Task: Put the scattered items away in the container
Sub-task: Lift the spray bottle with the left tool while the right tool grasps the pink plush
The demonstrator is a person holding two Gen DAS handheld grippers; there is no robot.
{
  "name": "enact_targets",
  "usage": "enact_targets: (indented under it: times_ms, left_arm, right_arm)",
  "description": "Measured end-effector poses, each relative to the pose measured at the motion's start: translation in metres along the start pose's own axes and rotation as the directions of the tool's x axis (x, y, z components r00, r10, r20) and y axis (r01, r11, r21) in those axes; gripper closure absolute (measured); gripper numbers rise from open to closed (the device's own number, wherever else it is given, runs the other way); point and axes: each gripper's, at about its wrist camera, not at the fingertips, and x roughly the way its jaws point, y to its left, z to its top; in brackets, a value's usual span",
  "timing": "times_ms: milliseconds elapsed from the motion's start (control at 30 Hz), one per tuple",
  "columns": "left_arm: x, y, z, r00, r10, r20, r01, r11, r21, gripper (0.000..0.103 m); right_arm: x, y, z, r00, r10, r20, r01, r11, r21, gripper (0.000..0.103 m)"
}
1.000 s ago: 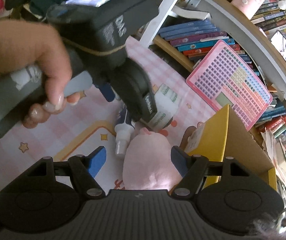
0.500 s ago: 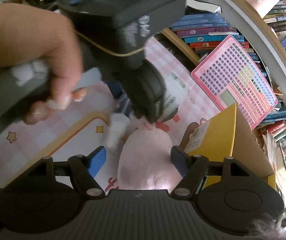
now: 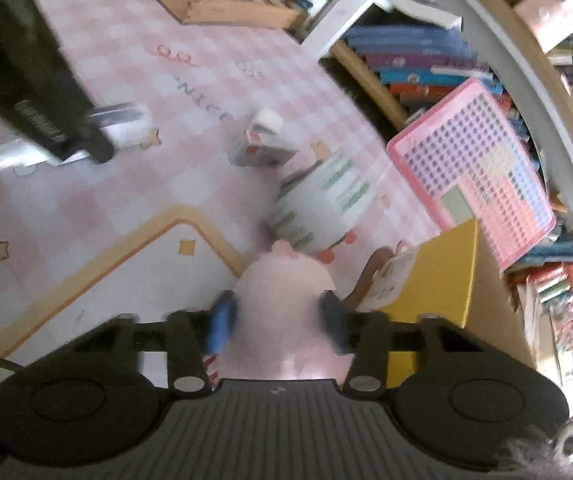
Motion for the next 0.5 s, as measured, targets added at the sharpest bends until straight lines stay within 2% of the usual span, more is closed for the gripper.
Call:
enact_targets:
  times_ms: [67, 133, 200, 267, 300, 333, 367, 400, 500]
  left_arm:
    - [-0.004, 0.003, -0.007, 1.0, -0.002, -0.002, 0.002, 1.0, -0.012, 0.072]
    - [-0.007, 0.005, -0.013, 1.0, -0.007, -0.005, 0.007, 1.0, -0.026, 0.072]
    - [-0.01, 0.005, -0.017, 1.0, -0.007, -0.003, 0.007, 0.999, -0.034, 0.072]
    - [-0.012, 0.003, -0.02, 1.0, -0.001, 0.002, 0.001, 1.0, -0.03, 0.072]
    - [-0.013, 0.002, -0.022, 1.0, 0.002, 0.002, -0.002, 1.0, -0.026, 0.072]
    - [-0.013, 0.001, -0.023, 1.0, 0.003, 0.003, -0.003, 1.0, -0.021, 0.072]
    - [-0.014, 0.001, -0.024, 1.0, 0.003, 0.004, -0.003, 1.0, -0.017, 0.072]
    - [-0.014, 0.001, -0.025, 1.0, 0.003, 0.005, -0.003, 1.0, -0.016, 0.072]
    - [-0.015, 0.002, -0.025, 1.0, -0.001, 0.009, 0.001, 1.0, -0.026, 0.072]
  right_arm:
    - [-0.004, -0.004, 0.001, 1.0, 0.02, 0.016, -0.021, 0.999, 0.03, 0.075]
    - [-0.011, -0.01, 0.005, 0.997, 0.067, 0.043, -0.07, 0.994, 0.086, 0.102]
    - [-0.019, -0.018, 0.009, 0.988, 0.142, 0.06, -0.151, 0.974, 0.168, 0.102]
    - [-0.02, -0.019, 0.012, 0.987, 0.157, 0.037, -0.161, 0.97, 0.184, 0.1]
    - [-0.022, -0.016, 0.012, 0.989, 0.142, 0.031, -0.145, 0.973, 0.177, 0.09]
    - [-0.022, -0.015, 0.012, 0.992, 0.122, 0.027, -0.125, 0.978, 0.165, 0.066]
    - [-0.023, -0.014, 0.012, 0.993, 0.114, 0.03, -0.117, 0.981, 0.156, 0.049]
    - [-0.025, -0.014, 0.012, 0.993, 0.112, 0.043, -0.117, 0.981, 0.153, 0.028]
    - [-0.021, -0.014, 0.013, 0.991, 0.128, 0.032, -0.132, 0.981, 0.144, 0.027]
